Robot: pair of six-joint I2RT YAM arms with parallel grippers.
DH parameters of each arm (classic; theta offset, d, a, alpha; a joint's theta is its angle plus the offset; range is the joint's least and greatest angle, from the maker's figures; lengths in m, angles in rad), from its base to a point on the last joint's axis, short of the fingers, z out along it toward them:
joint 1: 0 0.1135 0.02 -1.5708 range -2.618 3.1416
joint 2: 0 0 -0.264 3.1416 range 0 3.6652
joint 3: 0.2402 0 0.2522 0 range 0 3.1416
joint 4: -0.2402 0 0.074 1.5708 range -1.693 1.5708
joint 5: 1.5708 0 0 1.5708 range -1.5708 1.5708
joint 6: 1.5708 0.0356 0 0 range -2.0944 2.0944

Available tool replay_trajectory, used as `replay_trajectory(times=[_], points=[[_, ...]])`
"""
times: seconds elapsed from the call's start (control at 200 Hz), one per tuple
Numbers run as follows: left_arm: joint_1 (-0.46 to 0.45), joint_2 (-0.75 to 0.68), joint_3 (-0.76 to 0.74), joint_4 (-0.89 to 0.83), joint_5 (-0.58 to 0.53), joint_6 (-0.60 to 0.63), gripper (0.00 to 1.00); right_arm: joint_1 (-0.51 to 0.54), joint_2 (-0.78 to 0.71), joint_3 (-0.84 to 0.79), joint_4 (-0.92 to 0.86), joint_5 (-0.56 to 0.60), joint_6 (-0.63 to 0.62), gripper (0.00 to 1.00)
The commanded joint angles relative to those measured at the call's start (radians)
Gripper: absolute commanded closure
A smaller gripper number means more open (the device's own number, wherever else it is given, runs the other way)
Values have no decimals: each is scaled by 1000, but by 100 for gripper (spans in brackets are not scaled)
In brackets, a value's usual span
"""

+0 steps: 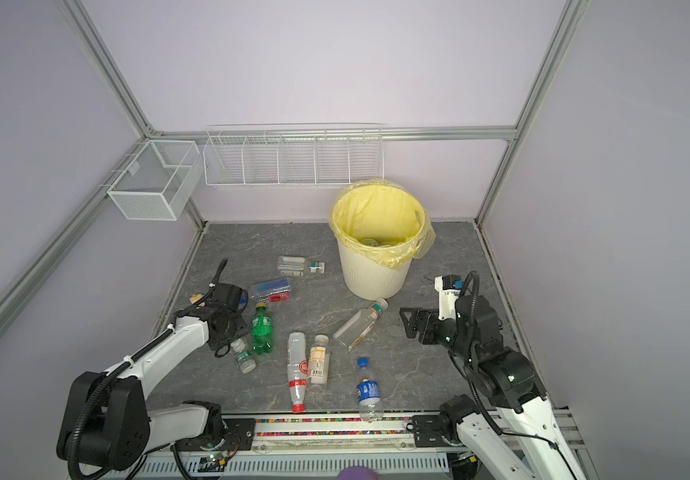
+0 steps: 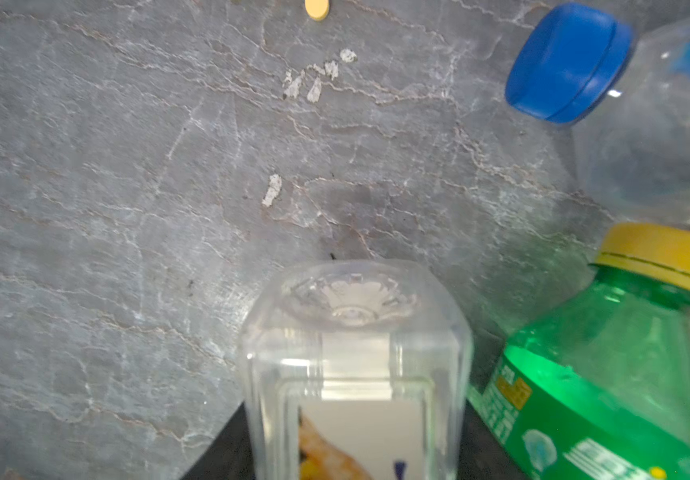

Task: Throw the plastic bottles in the bin
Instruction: 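Lower the left gripper onto the square clear bird-label bottle and close, then lift the bird-label bottle with the left gripper while the right gripper lowers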

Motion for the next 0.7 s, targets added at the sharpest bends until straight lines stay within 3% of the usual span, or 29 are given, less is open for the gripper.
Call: replay_trajectory(times=[0.0, 0.695], points=[[5, -47, -15, -12, 26, 2, 52, 2, 5, -43, 20, 3, 44, 12], [5, -260, 9, -4, 230, 23, 52, 3, 45, -153, 16, 57, 62, 12]])
